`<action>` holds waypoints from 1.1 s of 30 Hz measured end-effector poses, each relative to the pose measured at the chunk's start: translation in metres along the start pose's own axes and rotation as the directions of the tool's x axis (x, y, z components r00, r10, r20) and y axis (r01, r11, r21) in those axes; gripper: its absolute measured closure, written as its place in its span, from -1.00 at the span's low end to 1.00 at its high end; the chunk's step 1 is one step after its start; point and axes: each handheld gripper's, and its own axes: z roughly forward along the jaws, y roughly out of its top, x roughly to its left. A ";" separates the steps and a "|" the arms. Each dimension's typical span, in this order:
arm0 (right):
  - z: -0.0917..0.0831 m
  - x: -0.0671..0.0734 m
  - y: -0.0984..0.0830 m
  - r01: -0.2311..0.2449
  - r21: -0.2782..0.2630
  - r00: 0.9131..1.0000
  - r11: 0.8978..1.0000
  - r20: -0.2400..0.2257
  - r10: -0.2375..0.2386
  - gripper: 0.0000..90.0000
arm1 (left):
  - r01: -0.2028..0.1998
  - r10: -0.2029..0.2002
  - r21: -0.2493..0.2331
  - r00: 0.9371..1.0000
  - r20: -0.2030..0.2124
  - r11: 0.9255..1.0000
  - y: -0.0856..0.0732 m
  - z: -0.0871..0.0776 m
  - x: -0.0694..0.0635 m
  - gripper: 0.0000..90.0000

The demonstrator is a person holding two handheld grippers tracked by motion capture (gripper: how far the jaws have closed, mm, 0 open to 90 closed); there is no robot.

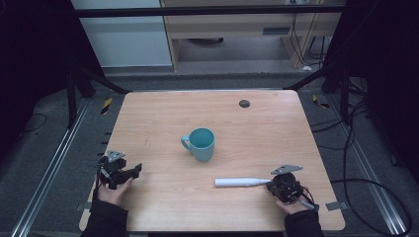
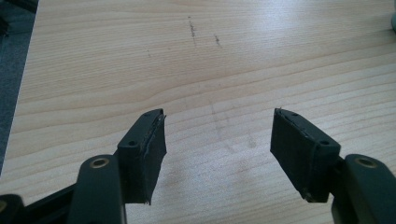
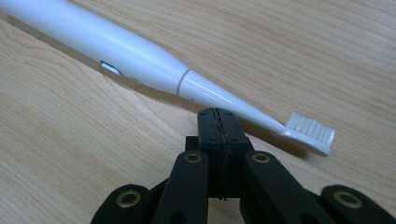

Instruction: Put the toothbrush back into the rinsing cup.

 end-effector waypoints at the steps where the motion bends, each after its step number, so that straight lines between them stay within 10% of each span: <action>1: 0.000 0.000 0.000 0.000 -0.003 1.000 1.000 0.000 0.000 1.00 | 0.000 0.000 0.001 1.000 0.000 1.000 0.000 0.000 0.000 -0.23; 22: -0.008 0.017 0.019 0.010 -0.142 1.000 0.990 -0.020 -0.013 0.99 | -0.002 0.002 0.002 1.000 -0.004 1.000 0.000 0.000 0.000 -0.22; 33: 0.008 0.048 0.040 0.013 -0.174 0.994 0.985 -0.105 -0.032 0.99 | -0.006 0.006 0.003 1.000 -0.008 1.000 0.000 0.000 0.000 -0.22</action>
